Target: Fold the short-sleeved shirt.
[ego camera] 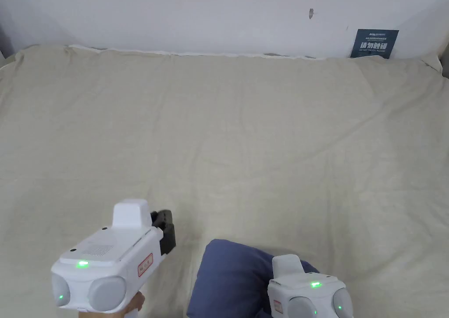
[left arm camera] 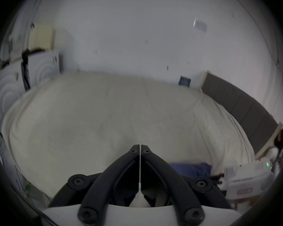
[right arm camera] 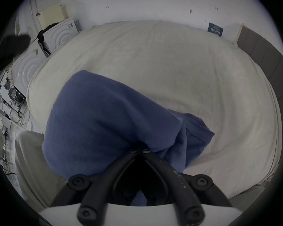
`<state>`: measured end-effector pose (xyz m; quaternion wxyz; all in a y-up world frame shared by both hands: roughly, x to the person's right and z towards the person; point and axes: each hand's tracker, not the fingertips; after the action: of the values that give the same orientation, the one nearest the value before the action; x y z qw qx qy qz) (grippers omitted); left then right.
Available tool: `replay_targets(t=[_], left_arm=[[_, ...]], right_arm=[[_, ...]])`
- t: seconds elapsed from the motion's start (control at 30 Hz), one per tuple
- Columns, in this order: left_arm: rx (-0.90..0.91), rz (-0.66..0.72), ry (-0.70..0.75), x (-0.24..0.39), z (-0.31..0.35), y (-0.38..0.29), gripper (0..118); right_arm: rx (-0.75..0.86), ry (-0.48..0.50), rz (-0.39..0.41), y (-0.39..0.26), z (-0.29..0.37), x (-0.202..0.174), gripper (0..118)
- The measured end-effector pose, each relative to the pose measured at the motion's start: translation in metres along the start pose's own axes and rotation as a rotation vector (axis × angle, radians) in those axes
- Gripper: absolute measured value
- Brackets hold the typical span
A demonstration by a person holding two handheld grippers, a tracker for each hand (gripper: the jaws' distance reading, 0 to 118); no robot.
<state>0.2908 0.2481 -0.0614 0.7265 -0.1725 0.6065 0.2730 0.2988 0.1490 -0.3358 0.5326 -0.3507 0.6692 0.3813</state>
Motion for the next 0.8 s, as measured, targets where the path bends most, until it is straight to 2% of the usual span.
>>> replay_targets(t=[0.07,0.1,0.13,0.2,0.23,0.27,0.4,0.43,0.47,0.5,0.53,0.63,0.73,0.77,0.8], left_arm=[[-0.087,0.027,-0.042,-0.003,-0.017,-0.005,5],[-0.138,0.061,-0.079,-0.005,-0.026,-0.009,20],[-0.267,0.106,-0.136,-0.005,-0.033,-0.015,39],[-0.333,0.129,-0.188,-0.007,-0.047,-0.018,98],[-0.382,0.135,-0.220,-0.009,-0.055,-0.020,113],[-0.419,0.142,-0.230,-0.010,-0.062,-0.021,117],[-0.511,0.114,-0.213,-0.010,-0.085,-0.024,115],[-0.527,0.114,-0.218,-0.010,-0.090,-0.025,111],[-0.540,0.117,-0.237,-0.011,-0.095,-0.027,102],[-0.568,0.123,-0.275,-0.011,-0.099,-0.028,84],[-0.584,0.135,-0.295,-0.010,-0.103,-0.029,72],[-0.606,0.179,-0.327,-0.005,-0.108,-0.034,59],[-0.580,0.165,-0.317,0.004,-0.106,-0.037,36],[-0.575,0.169,-0.320,0.005,-0.106,-0.038,21],[-0.567,0.185,-0.320,0.006,-0.105,-0.037,17]], right_arm=[[-0.003,0.018,-0.017,-0.001,-0.002,0.005,1],[-0.002,0.024,-0.023,-0.002,-0.001,0.006,1],[-0.002,0.029,-0.027,-0.003,-0.001,0.006,1],[0.001,0.033,-0.027,-0.003,-0.001,0.006,1],[0.002,0.034,-0.024,-0.003,0.006,0.001,1],[0.002,0.035,-0.023,-0.003,0.007,0.000,1],[0.005,0.040,-0.032,-0.004,0.006,0.002,1],[0.006,0.042,-0.033,-0.004,0.006,0.003,1],[0.009,0.044,-0.034,-0.005,0.006,0.003,1],[0.011,0.047,-0.036,-0.005,0.004,0.006,1],[0.013,0.054,-0.044,-0.006,0.003,0.008,1],[0.012,0.074,-0.066,-0.006,0.001,0.015,1],[0.017,0.086,-0.072,-0.006,0.001,0.018,1],[0.026,0.095,-0.072,-0.006,0.003,0.018,1],[0.034,0.100,-0.073,-0.005,0.007,0.019,1]])
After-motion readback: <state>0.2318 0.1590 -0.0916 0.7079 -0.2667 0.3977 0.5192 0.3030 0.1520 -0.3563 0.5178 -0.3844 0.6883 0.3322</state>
